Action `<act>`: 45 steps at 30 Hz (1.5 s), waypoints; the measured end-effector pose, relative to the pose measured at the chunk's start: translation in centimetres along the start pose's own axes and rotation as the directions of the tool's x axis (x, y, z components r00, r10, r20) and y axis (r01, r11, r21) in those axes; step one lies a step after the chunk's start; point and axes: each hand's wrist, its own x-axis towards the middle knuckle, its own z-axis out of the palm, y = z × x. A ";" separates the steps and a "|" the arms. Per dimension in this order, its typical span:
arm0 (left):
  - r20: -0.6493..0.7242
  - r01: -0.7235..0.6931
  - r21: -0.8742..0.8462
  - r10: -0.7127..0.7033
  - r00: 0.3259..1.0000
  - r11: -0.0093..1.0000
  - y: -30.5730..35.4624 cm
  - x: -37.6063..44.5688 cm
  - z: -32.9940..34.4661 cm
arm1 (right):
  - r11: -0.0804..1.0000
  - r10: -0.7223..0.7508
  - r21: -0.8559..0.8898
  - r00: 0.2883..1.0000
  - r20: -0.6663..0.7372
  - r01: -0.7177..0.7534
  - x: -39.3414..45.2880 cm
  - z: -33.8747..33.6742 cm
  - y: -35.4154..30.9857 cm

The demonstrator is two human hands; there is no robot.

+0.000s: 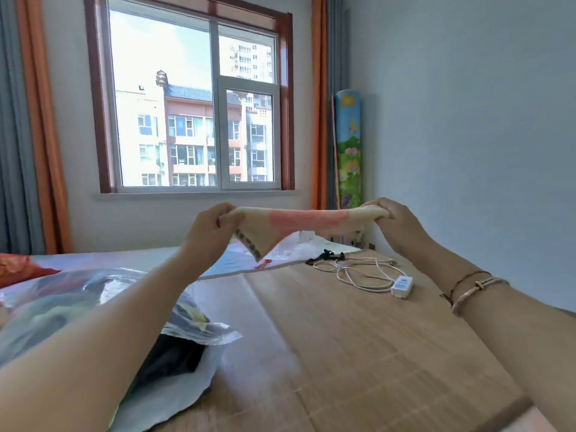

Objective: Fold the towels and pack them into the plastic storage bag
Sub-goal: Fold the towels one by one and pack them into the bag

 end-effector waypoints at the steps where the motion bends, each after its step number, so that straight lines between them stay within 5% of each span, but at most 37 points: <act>1: 0.038 0.008 0.033 -0.009 0.999 0.999 -0.7 -1.2 0.4 | 0.995 0.000 -0.100 0.998 0.056 0.006 -1.2 -0.2 1.2; 6: 0.284 0.164 0.195 -0.216 0.934 0.967 -6.6 -9.1 2.7 | 0.893 0.161 -0.450 0.918 0.362 0.021 -10.0 -0.2 7.1; 9: 0.455 0.136 0.249 -0.240 0.857 0.959 -9.1 -15.7 3.6 | 0.844 0.322 -0.536 0.822 0.469 -0.024 -15.9 0.5 9.6; 12: 0.582 0.077 0.277 -0.231 0.780 0.958 -11.0 -21.2 3.7 | 0.863 0.342 -0.504 0.770 0.538 -0.032 -20.5 0.5 10.4; 16: 0.533 0.016 0.254 -0.154 0.832 0.967 -11.3 -23.4 2.7 | 0.917 0.303 -0.380 0.828 0.472 -0.118 -22.3 -0.7 11.0; 19: 0.553 0.043 0.234 -0.169 0.816 0.971 -9.8 -22.7 1.7 | 0.943 0.332 -0.151 0.808 0.486 -0.296 -22.1 -2.0 10.6; 21: 0.616 0.174 0.200 -0.262 0.743 0.964 -9.3 -22.0 1.2 | 0.901 0.395 -0.072 0.740 0.544 -0.428 -21.9 -2.5 10.2; 23: 0.709 0.293 0.231 -0.367 0.602 0.928 -9.0 -21.1 1.0 | 0.850 0.457 -0.052 0.686 0.565 -0.524 -21.6 -2.3 10.7; 25: 0.727 0.293 0.319 -0.431 0.535 0.901 -8.9 -20.1 1.6 | 0.850 0.496 -0.110 0.711 0.499 -0.515 -21.1 -1.4 11.5; 30: 0.324 0.219 0.335 -0.330 0.886 0.916 -9.2 -16.1 5.2 | 0.877 0.478 -0.169 0.849 0.224 -0.449 -18.0 2.4 13.0; 33: 0.103 0.134 0.506 -0.213 0.972 0.852 -9.1 -14.3 7.9 | 0.880 0.427 -0.269 0.900 0.091 -0.391 -15.0 4.6 15.3; 35: 0.123 0.025 0.638 -0.134 0.983 0.769 -9.0 -14.3 9.8 | 0.821 0.451 -0.411 0.892 0.041 -0.396 -14.0 6.3 17.1; 38: 0.340 -0.063 0.572 -0.166 0.926 0.818 -9.0 -16.6 12.5 | 0.601 0.494 -0.720 0.869 -0.007 -0.348 -15.3 8.6 18.0; 41: 0.517 -0.046 0.599 -0.342 0.785 0.799 -10.5 -19.4 14.1 | 0.528 0.504 -0.777 0.863 -0.037 -0.342 -16.5 9.2 18.3; 45: 0.529 -0.010 0.621 -0.410 0.743 0.784 -11.4 -19.6 14.2 | 0.423 0.463 -0.895 0.883 0.080 -0.140 -15.7 9.1 16.7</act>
